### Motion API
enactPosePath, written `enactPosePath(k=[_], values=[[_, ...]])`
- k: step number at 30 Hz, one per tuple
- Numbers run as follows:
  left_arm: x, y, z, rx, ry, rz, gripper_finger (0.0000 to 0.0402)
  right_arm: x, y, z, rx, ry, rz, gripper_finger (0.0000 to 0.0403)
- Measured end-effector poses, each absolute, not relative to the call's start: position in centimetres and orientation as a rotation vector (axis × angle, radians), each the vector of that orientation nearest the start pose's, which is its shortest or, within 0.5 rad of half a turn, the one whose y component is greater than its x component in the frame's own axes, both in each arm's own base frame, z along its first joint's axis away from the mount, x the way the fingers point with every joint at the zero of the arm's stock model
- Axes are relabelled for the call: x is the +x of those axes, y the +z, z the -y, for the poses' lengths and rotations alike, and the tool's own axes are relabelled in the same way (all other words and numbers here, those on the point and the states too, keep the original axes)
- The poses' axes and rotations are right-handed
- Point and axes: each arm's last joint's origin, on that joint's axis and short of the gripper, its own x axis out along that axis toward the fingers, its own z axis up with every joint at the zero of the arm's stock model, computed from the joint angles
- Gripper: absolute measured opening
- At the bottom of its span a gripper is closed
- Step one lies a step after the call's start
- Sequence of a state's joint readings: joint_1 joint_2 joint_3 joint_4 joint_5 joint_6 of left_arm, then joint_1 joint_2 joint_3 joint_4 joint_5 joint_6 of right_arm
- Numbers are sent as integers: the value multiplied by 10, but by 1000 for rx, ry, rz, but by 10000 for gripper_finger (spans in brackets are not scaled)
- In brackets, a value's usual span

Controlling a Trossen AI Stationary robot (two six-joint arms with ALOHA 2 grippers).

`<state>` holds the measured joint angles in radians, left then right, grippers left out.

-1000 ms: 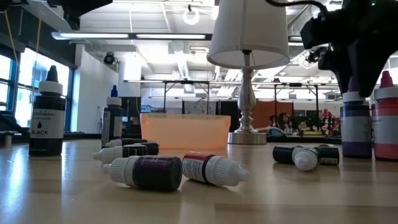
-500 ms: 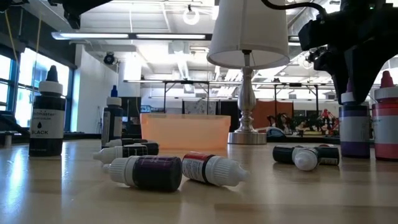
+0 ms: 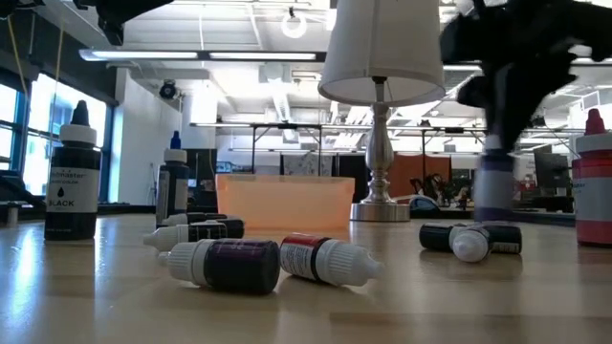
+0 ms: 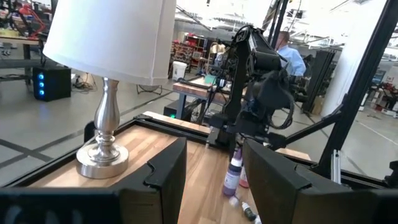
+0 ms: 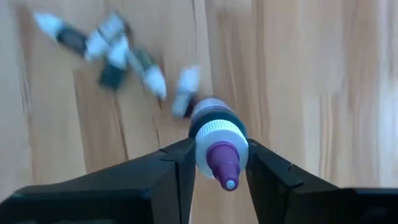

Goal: Pick & Place food coloring
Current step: Put the large purple food coloring bottle into the orange bin

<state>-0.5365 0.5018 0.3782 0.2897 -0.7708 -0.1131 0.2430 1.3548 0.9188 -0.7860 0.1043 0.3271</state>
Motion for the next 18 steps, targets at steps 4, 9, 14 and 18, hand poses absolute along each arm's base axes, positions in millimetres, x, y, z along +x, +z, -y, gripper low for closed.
enactPosePath(k=[4,9,14,18], values=[[119,275,47,-214,226,146,156,257,231,-50,40,-117,-976,108],[119,275,47,-219,226,152,156,282,258,-40,-28,-283,-635,124],[119,275,47,-219,227,151,156,297,302,-30,-210,-359,-469,118],[119,276,47,-223,237,156,156,313,316,-15,-204,-366,-551,111]])
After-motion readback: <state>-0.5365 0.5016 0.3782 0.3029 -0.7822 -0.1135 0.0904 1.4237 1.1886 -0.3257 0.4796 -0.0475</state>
